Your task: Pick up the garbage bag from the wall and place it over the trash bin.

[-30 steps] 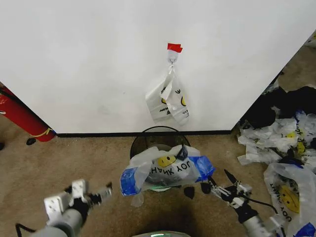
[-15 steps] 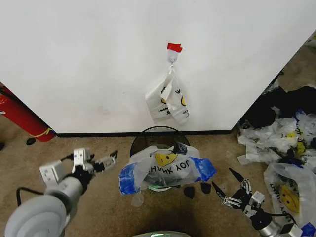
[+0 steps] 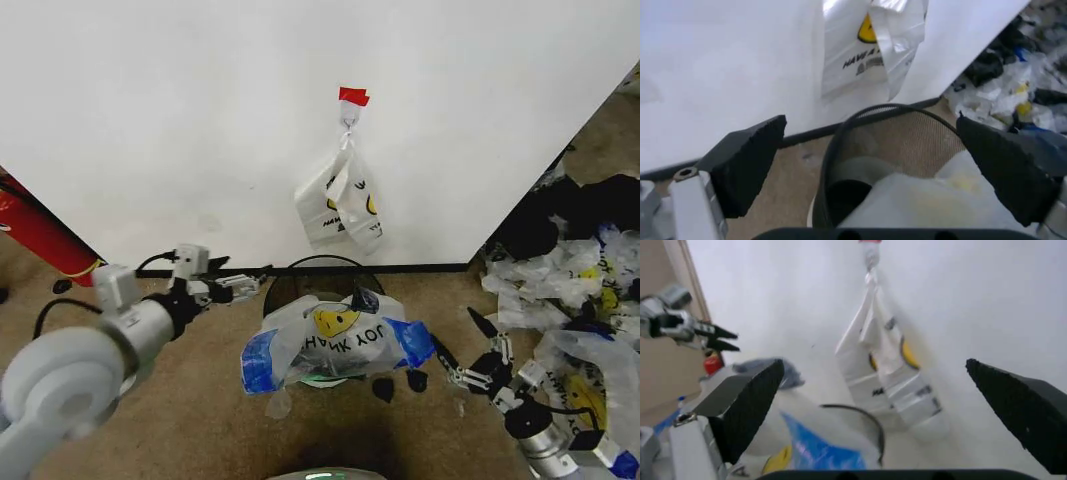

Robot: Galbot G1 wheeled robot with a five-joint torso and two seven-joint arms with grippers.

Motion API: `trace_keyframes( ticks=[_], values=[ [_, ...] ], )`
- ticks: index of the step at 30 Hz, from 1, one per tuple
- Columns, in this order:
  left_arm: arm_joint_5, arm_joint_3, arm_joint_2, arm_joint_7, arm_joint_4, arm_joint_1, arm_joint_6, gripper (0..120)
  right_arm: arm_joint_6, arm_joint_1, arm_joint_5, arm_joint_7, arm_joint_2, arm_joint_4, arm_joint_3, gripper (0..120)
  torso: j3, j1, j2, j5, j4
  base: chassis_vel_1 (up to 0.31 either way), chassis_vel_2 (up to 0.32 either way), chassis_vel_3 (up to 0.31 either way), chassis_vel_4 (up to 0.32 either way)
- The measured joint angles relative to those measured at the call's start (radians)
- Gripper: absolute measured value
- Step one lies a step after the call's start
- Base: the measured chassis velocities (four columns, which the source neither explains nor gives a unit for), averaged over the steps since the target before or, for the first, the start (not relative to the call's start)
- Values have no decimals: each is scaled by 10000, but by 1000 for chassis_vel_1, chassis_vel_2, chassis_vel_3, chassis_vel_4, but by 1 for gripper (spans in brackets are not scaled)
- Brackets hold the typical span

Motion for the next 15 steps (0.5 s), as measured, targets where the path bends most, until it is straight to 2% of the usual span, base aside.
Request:
trace_keyframes(
  ticks=[1,3,4,8,9,11,12,14,15],
  values=[
    [62,163,35,136,133,-195,22,100,16,-35,7,5,8,26,45,100,0,0,0,2,-1,0,0,0,0],
    [750,1360,140,955,967,-1393,71,100,194,-311,64,2,87,129,370,100,0,0,0,4,0,0,0,0,0],
    [750,1360,140,955,967,-1393,71,100,194,-311,64,2,87,129,370,100,0,0,0,4,0,0,0,0,0],
    [1565,4000,55,1922,2080,-3845,340,100,305,-590,215,-37,327,174,683,100,0,0,0,3,1,0,0,0,0],
    [1667,4342,25,2066,2220,-4216,394,100,309,-614,232,-41,354,186,726,100,1,0,0,3,1,0,0,0,0],
    [2363,5620,-245,2662,2839,-5716,544,100,310,-711,290,-57,415,276,914,100,-1,0,0,8,3,0,0,0,0],
    [2363,5620,-245,2662,2839,-5716,544,100,310,-711,290,-57,415,276,914,100,-1,0,0,8,3,0,0,0,0],
    [2791,6674,-621,3064,3429,-6870,629,100,306,-793,345,-88,432,324,1095,100,0,0,0,2,1,0,0,0,0],
    [2827,6828,-678,3120,3517,-7026,642,100,305,-804,355,-93,437,327,1120,100,0,0,0,3,1,0,0,0,0]
  ],
)
